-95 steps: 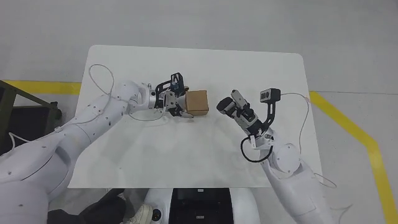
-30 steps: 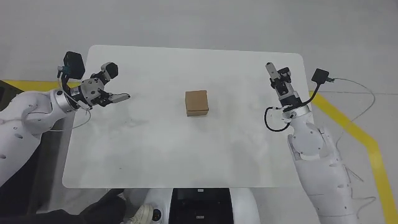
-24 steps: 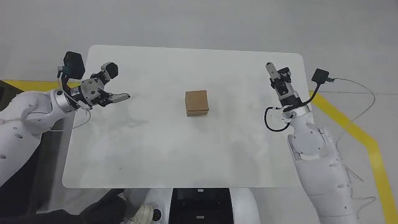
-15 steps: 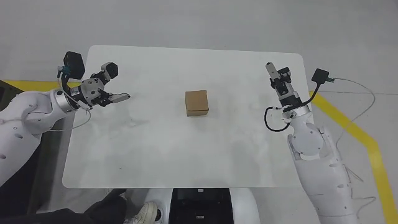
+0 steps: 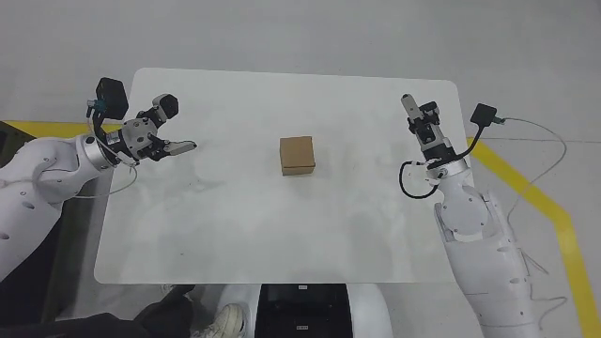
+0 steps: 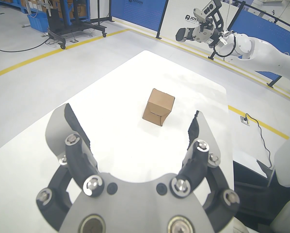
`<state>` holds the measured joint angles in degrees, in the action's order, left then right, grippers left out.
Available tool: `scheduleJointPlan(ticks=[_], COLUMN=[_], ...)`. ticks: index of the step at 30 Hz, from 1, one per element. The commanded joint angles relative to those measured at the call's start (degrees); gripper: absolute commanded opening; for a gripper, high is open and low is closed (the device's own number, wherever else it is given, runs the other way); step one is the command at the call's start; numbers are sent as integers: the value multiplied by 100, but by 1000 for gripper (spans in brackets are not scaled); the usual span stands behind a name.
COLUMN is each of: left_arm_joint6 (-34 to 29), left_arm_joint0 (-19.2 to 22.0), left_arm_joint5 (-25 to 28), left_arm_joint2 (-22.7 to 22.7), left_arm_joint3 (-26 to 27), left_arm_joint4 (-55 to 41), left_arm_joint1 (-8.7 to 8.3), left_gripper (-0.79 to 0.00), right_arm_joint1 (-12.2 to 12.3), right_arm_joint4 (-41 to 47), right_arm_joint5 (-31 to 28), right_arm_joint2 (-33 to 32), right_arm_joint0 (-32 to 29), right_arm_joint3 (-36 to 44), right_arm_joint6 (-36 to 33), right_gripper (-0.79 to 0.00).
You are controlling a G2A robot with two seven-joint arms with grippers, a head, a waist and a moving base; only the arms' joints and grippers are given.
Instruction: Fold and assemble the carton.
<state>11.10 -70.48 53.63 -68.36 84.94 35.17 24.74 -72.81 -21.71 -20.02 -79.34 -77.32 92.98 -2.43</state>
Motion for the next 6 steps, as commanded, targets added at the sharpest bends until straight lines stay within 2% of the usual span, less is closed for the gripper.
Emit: scheduleJointPlan(ticks=[1, 6], left_arm_joint6=[0, 0], left_arm_joint0=[0, 0], left_arm_joint5=[0, 0], left_arm_joint2=[0, 0], left_arm_joint3=[0, 0], left_arm_joint4=[0, 0], left_arm_joint1=[0, 0], left_gripper=[-1, -1], right_arm_joint1=[0, 0], right_arm_joint4=[0, 0], right_arm_joint5=[0, 0], right_arm_joint2=[0, 0], right_arm_joint0=[0, 0], right_arm_joint3=[0, 0], right_arm_joint6=[0, 0], right_gripper=[-1, -1])
